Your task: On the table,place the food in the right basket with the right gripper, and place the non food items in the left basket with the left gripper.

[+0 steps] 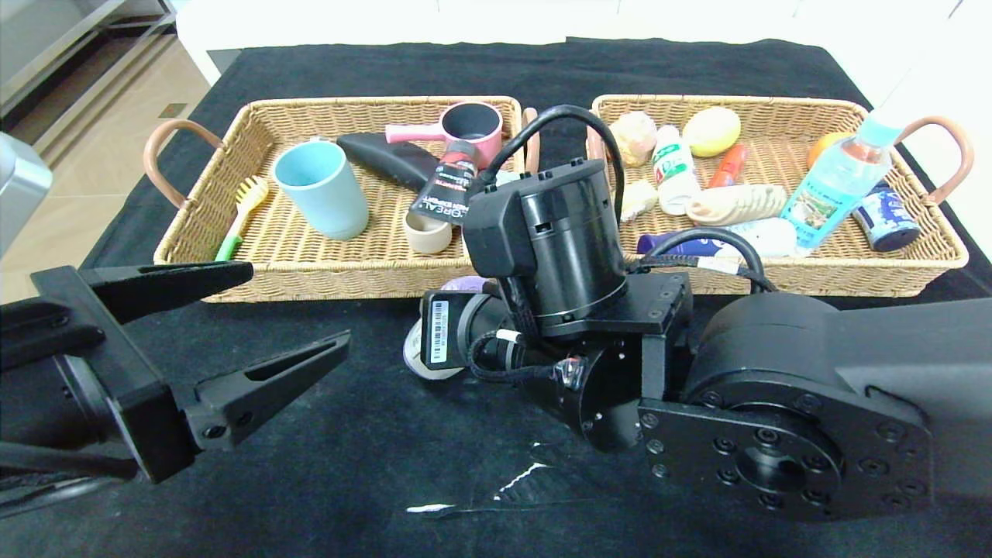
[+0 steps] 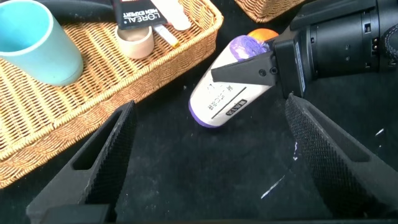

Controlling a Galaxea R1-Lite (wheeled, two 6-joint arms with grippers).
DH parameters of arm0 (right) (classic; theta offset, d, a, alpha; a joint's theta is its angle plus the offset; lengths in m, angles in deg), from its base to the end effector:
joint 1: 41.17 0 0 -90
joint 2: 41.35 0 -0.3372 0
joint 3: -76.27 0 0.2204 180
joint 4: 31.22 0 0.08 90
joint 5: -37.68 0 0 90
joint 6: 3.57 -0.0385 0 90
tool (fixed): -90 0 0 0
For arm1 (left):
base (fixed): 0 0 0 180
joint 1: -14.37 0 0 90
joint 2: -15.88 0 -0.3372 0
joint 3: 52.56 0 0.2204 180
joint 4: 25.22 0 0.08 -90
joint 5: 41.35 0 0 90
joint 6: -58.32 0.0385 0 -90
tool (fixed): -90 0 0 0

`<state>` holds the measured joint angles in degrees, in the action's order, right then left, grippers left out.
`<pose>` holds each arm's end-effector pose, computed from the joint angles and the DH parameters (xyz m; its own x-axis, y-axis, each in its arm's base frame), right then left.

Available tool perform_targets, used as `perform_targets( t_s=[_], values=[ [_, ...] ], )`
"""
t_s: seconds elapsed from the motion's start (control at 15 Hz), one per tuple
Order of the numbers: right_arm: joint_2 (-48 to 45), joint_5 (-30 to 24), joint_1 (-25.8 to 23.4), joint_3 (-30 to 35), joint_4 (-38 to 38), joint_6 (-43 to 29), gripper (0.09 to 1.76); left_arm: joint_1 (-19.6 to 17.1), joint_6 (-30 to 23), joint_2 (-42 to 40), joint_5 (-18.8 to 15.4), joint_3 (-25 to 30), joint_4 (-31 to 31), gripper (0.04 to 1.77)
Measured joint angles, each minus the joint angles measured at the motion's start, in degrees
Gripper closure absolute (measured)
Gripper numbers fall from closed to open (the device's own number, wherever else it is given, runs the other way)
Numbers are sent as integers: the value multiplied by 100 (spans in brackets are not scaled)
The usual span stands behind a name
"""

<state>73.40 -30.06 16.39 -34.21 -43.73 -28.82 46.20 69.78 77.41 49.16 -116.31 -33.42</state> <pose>0.2653 0.3902 0.2564 0.7950 0.5446 -0.2672 -0.4644 0.8298 0.3095 0.1509 -0.0932 0.2926 0.8497 -0.5169 -0.1042 0.5271 0.8263 0.1985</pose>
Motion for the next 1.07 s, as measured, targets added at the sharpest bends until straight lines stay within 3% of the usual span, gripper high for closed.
perform_targets(
  t_s=[0.4,1.07],
  values=[
    [-26,1,13,24,20,-5,46,-2,-2,17,4,15,5,9],
    [-433,6,187,540,463,-20,23,-2,0,59,11,26,11,9]
  ],
)
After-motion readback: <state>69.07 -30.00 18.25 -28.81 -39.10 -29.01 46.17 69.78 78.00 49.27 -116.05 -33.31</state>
